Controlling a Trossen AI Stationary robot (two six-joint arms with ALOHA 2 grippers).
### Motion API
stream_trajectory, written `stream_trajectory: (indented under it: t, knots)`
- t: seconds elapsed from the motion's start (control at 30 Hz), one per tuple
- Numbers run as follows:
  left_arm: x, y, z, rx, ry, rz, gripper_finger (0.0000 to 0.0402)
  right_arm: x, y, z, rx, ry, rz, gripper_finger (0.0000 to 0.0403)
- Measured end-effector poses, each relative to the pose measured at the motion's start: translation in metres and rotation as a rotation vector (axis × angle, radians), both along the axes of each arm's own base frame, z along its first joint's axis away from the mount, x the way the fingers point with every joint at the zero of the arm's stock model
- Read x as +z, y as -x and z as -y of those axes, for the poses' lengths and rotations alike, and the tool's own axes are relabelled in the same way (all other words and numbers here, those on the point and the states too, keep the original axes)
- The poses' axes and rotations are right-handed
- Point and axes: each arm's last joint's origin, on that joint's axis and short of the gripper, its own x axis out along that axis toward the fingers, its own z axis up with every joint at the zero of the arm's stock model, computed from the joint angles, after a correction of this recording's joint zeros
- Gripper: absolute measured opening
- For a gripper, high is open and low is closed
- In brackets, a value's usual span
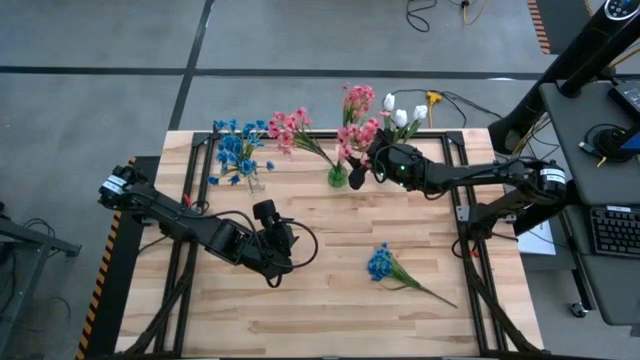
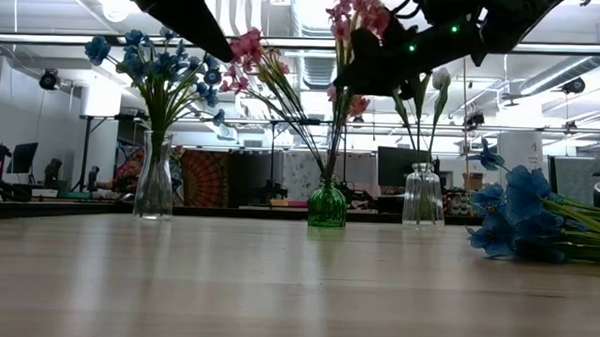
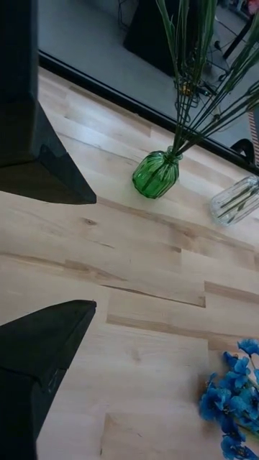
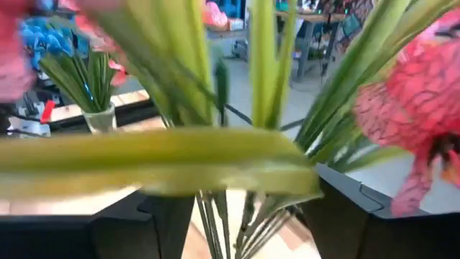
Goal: Sort flowers into vase by color
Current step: Put the pink flowers into the green vase
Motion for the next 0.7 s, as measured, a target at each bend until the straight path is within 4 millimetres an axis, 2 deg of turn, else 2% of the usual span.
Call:
stream_trajectory:
  t: [0.37, 0.7]
  knots:
    - [0.000, 0.000, 0.000, 0.001, 0.000, 0.000, 0.0213, 0.005, 0.016, -0.006, -0.001, -0.056, -0.083, 0.0286]
    - [0.000, 0.000, -0.001, 0.004, 0.002, 0.001, 0.0213, 0.014, 0.033, -0.016, 0.005, -0.122, -0.121, 0.0316]
